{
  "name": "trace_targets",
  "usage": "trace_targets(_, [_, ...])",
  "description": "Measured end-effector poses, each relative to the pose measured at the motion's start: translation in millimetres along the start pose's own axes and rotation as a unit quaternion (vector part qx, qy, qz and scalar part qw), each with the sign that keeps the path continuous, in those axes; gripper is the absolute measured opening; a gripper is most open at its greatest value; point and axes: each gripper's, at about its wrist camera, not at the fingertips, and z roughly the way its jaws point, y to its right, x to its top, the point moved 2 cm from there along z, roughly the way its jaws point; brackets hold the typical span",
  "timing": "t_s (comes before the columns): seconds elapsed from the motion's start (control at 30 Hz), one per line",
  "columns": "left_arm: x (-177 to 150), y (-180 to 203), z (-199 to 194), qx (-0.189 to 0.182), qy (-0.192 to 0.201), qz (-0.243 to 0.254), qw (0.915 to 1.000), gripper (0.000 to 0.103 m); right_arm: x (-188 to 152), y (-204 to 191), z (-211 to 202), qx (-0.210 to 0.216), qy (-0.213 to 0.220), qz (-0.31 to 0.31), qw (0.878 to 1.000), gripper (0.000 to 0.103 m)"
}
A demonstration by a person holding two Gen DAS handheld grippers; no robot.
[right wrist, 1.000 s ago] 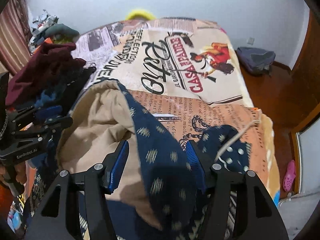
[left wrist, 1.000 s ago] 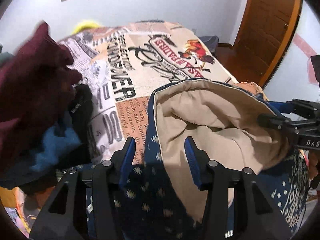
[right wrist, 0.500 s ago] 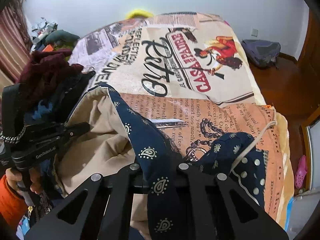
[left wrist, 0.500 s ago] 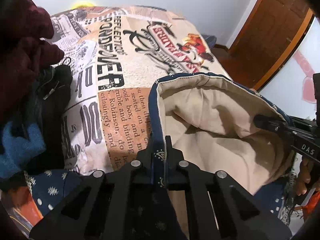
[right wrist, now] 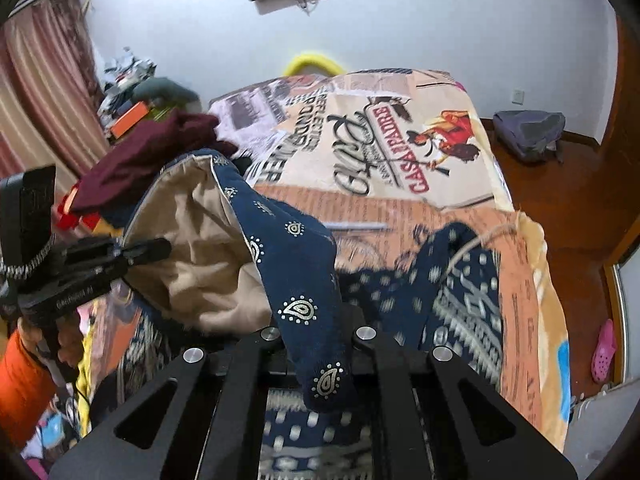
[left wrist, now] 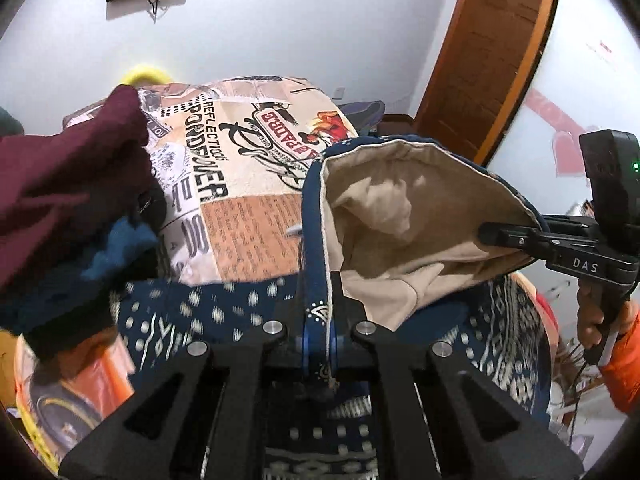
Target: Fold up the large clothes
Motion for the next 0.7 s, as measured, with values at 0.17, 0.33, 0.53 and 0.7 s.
trace_targets(0.17, [-34,3,-10,-0.003,-0.021,-0.005,0.9998,0.005,-38,-4,-2,-0.001,-0.029,0.008,1.000,0.007])
trace_targets(0.33, [-70,5,-10,-0.007,-0.052,-0.009,0.9986,0.006,-73,5,3,-0.009,-0.052,0.035,0.998,0.008])
trace_targets(0.53, [-105,-1,-4,0.010,-0.088,-0.022,0.9959,0.028,-87,1,-5,0.008,-0.063,0.047,0.997,0.014])
trace_targets(0.7, [-125,-4,-8,0.024,-0.100,-0.021,0.9945,0.035,-95,-6,-12,0.016,-0.076,0.052,0.996,0.046])
